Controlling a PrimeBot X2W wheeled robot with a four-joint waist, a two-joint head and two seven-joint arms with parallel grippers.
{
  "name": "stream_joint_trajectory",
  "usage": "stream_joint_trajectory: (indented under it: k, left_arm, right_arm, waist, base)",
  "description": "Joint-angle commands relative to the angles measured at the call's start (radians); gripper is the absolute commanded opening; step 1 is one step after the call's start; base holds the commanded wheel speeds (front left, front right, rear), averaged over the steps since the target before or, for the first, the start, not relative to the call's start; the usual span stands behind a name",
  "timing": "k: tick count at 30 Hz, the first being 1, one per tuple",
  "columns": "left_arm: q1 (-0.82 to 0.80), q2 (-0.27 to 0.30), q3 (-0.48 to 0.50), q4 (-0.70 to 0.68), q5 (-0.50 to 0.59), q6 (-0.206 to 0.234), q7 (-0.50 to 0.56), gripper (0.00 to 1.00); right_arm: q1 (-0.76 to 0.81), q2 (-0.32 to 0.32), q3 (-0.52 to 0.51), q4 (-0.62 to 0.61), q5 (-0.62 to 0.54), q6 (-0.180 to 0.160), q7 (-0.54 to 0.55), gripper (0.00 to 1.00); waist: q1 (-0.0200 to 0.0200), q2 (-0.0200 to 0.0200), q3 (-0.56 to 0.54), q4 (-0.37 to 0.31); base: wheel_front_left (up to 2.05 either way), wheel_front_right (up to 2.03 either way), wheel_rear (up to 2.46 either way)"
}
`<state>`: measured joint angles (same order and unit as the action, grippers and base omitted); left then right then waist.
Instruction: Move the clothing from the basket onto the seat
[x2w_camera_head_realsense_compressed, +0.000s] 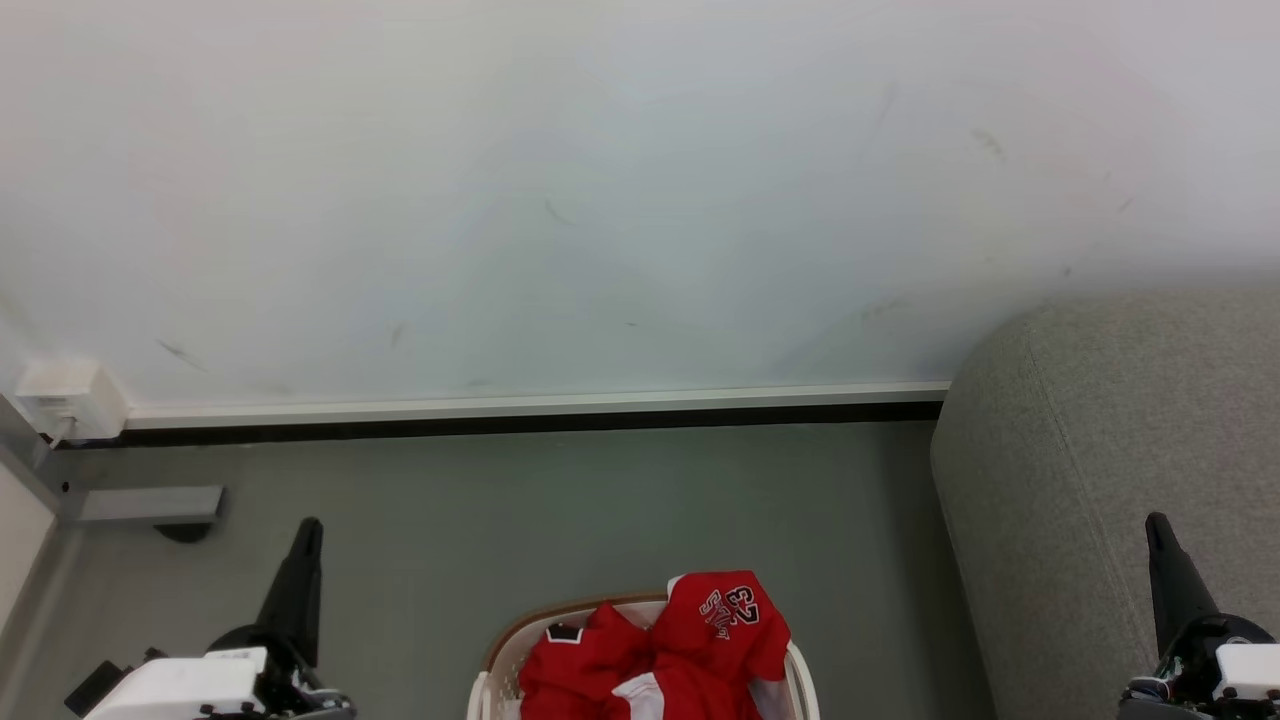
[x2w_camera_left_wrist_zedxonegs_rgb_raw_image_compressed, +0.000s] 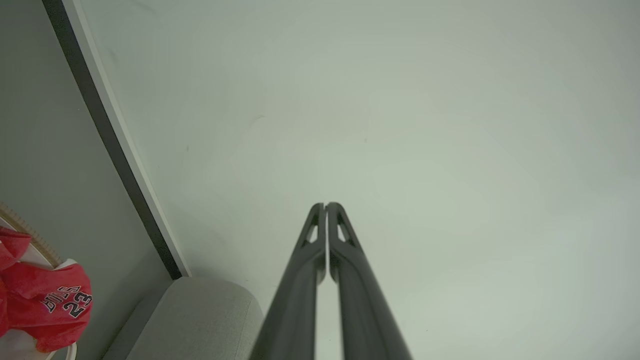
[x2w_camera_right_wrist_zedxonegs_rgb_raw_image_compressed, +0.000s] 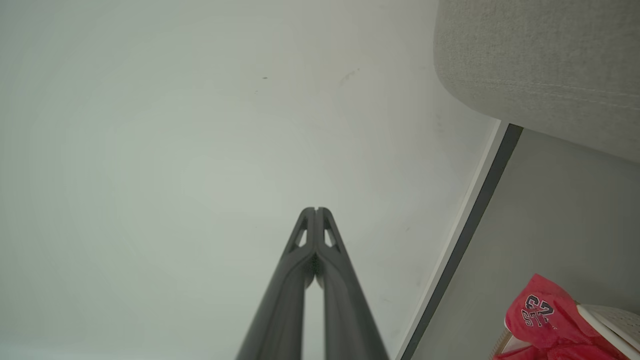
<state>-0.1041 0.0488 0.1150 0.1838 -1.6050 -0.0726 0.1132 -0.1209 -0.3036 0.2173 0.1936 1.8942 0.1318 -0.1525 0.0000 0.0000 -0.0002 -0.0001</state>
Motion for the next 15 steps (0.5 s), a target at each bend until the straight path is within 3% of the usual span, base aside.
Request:
stream_joint_trajectory:
  k: [1, 15]
  left_arm:
    - [-0.005, 0.002, 0.002, -0.003, -0.014, 0.000, 0.003, 0.00]
    - [-0.005, 0.002, 0.002, -0.003, -0.014, 0.000, 0.003, 0.00]
  right_arm:
    - [-0.001, -0.006, 0.000, -0.004, 0.014, -0.002, -0.006, 0.00]
    - [-0.001, -0.006, 0.000, -0.004, 0.013, -0.002, -0.006, 0.00]
  waist:
    - [0.0000, 0.0000, 0.000, 0.000]
    - [0.0000, 0.0000, 0.000, 0.000]
  base:
    - [0.00, 0.00, 0.00]
    - [0.00, 0.00, 0.00]
